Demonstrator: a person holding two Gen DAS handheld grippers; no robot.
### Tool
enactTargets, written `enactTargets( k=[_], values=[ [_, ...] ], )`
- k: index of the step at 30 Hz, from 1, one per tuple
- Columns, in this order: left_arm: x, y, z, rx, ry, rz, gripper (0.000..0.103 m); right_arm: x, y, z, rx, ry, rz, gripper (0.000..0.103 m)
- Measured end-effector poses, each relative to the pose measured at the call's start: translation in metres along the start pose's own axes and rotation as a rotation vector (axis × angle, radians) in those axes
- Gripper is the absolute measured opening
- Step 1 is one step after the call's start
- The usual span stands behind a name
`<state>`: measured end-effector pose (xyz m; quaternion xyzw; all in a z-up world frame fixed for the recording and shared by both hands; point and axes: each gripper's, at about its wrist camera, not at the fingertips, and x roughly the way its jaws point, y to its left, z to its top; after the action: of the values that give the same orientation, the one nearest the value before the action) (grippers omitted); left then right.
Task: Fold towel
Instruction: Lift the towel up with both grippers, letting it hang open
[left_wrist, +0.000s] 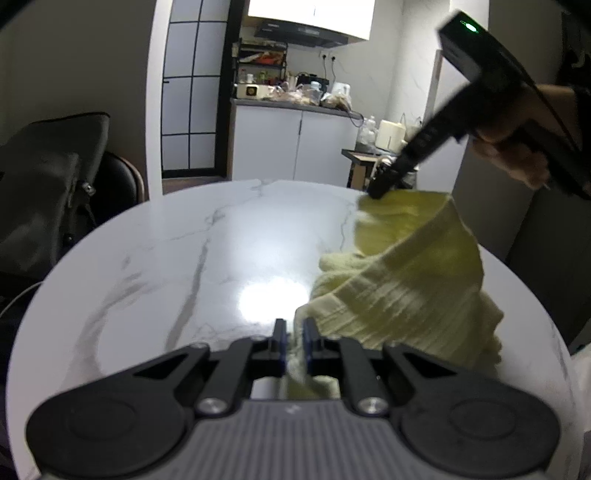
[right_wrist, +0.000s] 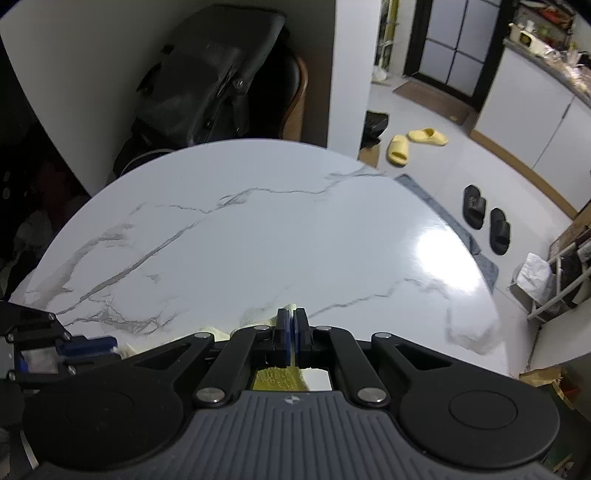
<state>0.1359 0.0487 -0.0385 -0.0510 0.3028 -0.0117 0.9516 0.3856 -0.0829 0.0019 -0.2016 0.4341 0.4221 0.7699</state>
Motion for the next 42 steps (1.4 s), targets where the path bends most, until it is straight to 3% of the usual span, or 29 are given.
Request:
enactTargets(
  k=[7,18,31,42],
  values=[
    [-0.024,0.007,0.009,-0.006,-0.054,0.046,0.009,-0.034,-0.008,-0.014,0.100,-0.107,-0.016,0.002],
    [-0.063,0.008,0.037,0.025,-0.137,0.112,0.009,-0.099,-0.010,-0.029,0.140,-0.263,-0.044,0.002],
    [-0.122,-0.020,0.108,0.123,-0.294,0.157,0.009,-0.176,-0.003,-0.025,0.186,-0.454,-0.089,0.002],
    [-0.156,-0.034,0.173,0.188,-0.357,0.185,0.009,-0.239,0.006,-0.004,0.197,-0.572,-0.144,0.002]
  ],
)
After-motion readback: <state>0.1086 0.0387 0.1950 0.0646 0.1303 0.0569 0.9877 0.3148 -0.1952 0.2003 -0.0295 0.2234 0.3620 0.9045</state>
